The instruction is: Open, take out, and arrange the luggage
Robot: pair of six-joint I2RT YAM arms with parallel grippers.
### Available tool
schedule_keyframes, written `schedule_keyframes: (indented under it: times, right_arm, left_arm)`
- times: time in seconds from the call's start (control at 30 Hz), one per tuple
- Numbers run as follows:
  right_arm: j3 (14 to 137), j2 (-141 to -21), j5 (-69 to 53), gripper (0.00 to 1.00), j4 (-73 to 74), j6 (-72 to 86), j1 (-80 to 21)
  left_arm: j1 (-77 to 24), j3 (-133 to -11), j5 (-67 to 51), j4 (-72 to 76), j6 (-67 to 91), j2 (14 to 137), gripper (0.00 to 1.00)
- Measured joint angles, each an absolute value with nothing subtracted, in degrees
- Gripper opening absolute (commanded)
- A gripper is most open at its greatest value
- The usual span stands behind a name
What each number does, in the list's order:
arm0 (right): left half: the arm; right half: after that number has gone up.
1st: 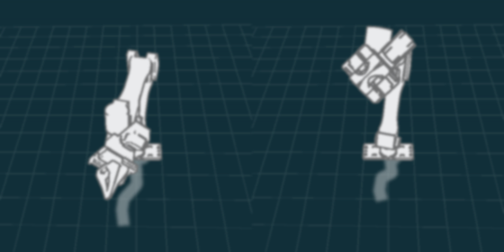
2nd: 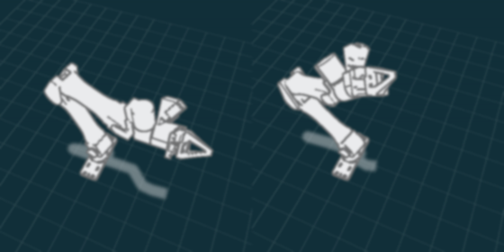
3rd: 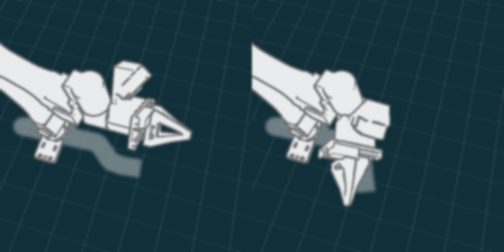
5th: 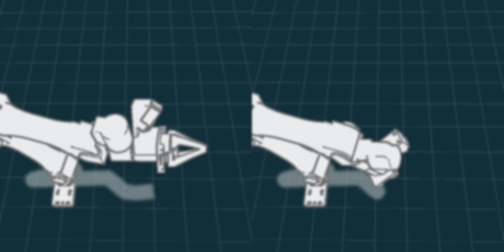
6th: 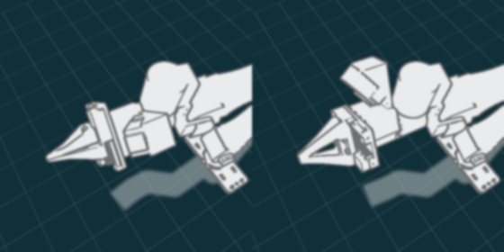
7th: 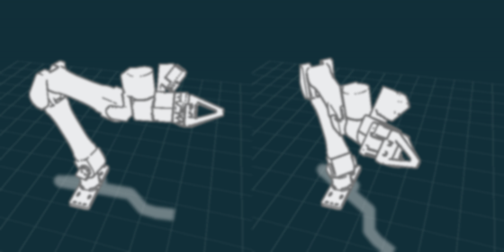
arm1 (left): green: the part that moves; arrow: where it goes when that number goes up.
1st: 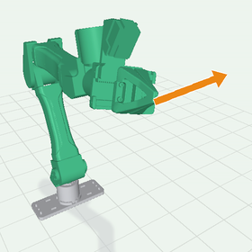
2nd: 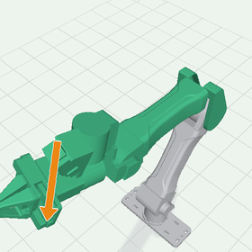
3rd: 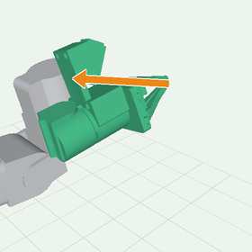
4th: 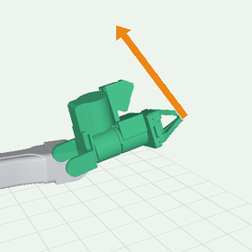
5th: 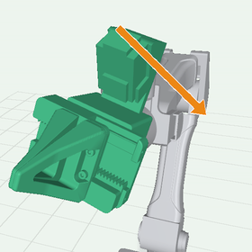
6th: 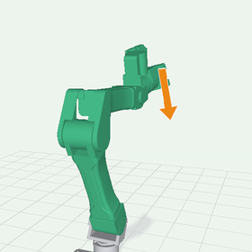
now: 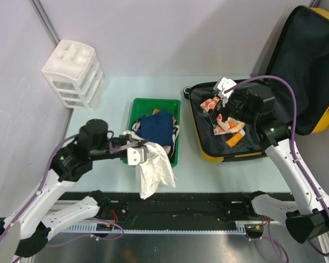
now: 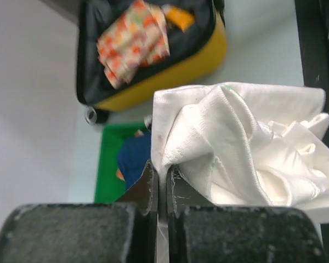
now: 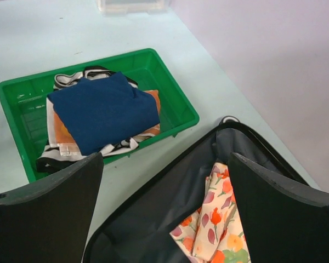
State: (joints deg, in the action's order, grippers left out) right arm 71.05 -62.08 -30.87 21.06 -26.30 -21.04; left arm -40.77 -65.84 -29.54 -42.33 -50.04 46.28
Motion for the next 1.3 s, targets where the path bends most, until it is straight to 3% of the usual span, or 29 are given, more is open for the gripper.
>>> schedule_keyframes:
  times: [0.27,0.53,0.87,0.97,1.0,1.07,1.1,1.13,1.17,1.2,1.3]
  right_arm:
    - [71.0,-62.6,-27.2,1.00,21.2,-25.5,-20.9]
    - [71.0,-62.5,-25.7,1.00,23.0,-25.5,-18.6]
    - [71.0,-62.6,-26.0,1.00,25.0,-25.5,-13.2]
    - [71.0,-62.8,-26.4,1.00,25.6,-25.5,-11.9]
    - [71.0,-62.9,-26.5,1.00,25.7,-25.4,-11.5]
    - [71.0,-63.6,-27.0,1.00,25.9,-25.0,-10.1]
    - [70.9,-64.1,-27.2,1.00,26.1,-24.9,-9.5]
    - [70.9,-64.7,-27.7,1.00,26.2,-24.6,-8.6]
    - [70.9,-65.4,-28.0,1.00,26.3,-24.1,-7.7]
    - [70.9,-66.1,-28.3,1.00,26.3,-23.7,-6.6]
    - [70.9,-69.1,-28.2,1.00,26.6,-22.5,-3.7]
  left_arm:
    - [-37.7,-65.2,-20.3,-47.5,-55.8,62.2,0.00]
    - [-28.6,-79.7,-20.1,-47.6,-59.6,81.0,0.00]
    - [-25.0,-96.9,-20.8,-44.0,-61.5,104.5,0.04]
    - [-25.0,-100.1,-21.2,-43.7,-61.4,111.4,0.17]
    - [-25.0,-100.8,-21.1,-43.5,-61.3,113.3,0.33]
    - [-25.0,-102.0,-21.1,-43.2,-60.7,116.3,0.51]
    - [-25.0,-102.3,-21.0,-42.9,-60.3,117.1,0.72]
    - [-25.0,-102.5,-20.9,-42.8,-59.7,117.5,0.76]
    - [-25.0,-102.5,-20.9,-42.6,-58.8,117.6,0.93]
    - [-25.0,-102.9,-20.8,-42.7,-57.4,117.6,0.99]
    - [-24.6,-104.7,-20.7,-42.5,-53.4,116.7,1.00]
